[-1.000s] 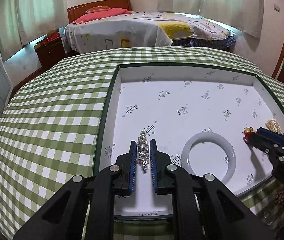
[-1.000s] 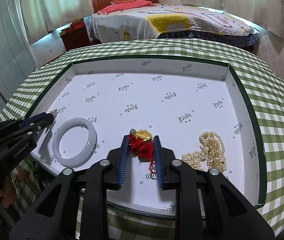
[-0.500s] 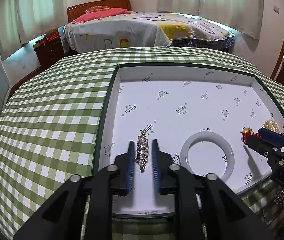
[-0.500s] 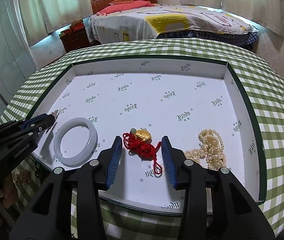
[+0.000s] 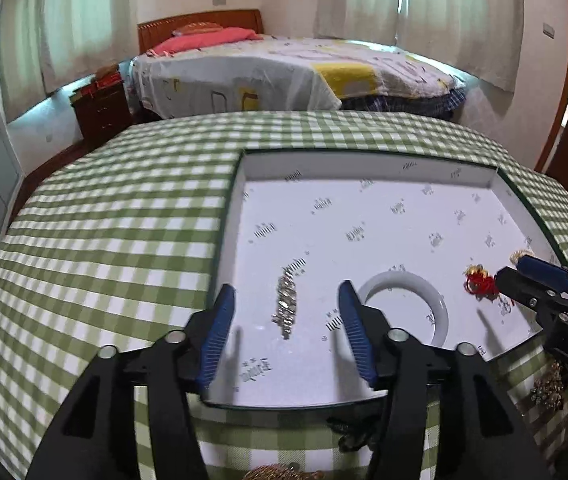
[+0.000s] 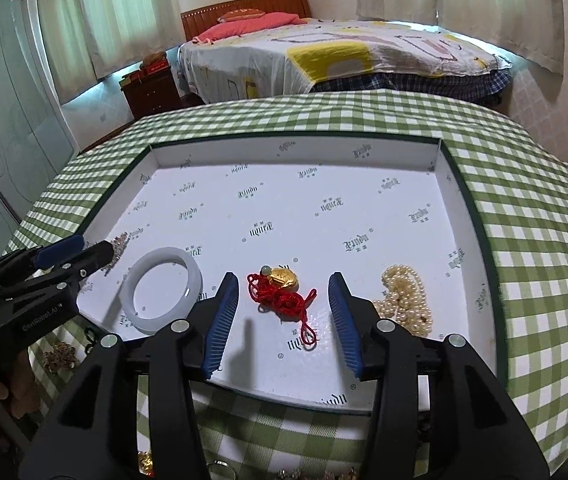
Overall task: Organize jewelry
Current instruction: 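Withdraw both open tools from the tray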
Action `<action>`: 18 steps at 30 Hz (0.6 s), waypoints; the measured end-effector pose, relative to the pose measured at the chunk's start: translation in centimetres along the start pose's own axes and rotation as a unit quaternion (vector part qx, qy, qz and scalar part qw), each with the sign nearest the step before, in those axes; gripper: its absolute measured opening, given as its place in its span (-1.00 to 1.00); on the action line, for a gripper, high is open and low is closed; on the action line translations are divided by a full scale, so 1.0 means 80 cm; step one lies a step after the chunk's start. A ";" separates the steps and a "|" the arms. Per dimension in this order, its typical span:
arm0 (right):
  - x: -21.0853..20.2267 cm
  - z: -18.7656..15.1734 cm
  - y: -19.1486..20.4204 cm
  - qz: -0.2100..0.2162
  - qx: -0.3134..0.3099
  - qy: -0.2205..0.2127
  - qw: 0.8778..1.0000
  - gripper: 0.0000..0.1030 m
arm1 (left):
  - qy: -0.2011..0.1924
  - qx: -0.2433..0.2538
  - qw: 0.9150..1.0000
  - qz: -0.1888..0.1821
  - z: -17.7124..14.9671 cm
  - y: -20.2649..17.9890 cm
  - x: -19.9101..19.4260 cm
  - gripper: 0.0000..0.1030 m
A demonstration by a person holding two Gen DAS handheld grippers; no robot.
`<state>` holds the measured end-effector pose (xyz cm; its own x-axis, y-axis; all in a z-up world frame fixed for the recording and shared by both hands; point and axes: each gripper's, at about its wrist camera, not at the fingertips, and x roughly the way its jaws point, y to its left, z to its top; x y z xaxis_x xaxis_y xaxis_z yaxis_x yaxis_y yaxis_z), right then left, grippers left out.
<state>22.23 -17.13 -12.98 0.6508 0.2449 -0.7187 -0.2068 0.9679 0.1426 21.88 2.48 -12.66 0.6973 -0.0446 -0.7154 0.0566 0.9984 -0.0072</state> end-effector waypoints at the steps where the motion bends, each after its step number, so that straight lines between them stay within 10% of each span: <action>1: -0.006 0.000 0.000 0.000 0.000 -0.004 1.000 -0.11 | -0.008 -0.003 1.000 -0.004 0.002 0.002 -0.008 0.12; 18: -0.084 -0.049 0.002 -0.011 0.004 -0.016 1.000 -0.11 | -0.018 -0.020 1.000 -0.003 -0.042 0.023 -0.083 0.12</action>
<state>14.94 -18.85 -10.78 0.6788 0.2251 -0.6990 -0.1856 0.9735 0.1332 14.96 4.71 -10.29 0.7223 -0.0505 -0.6898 0.0320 0.9987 -0.0396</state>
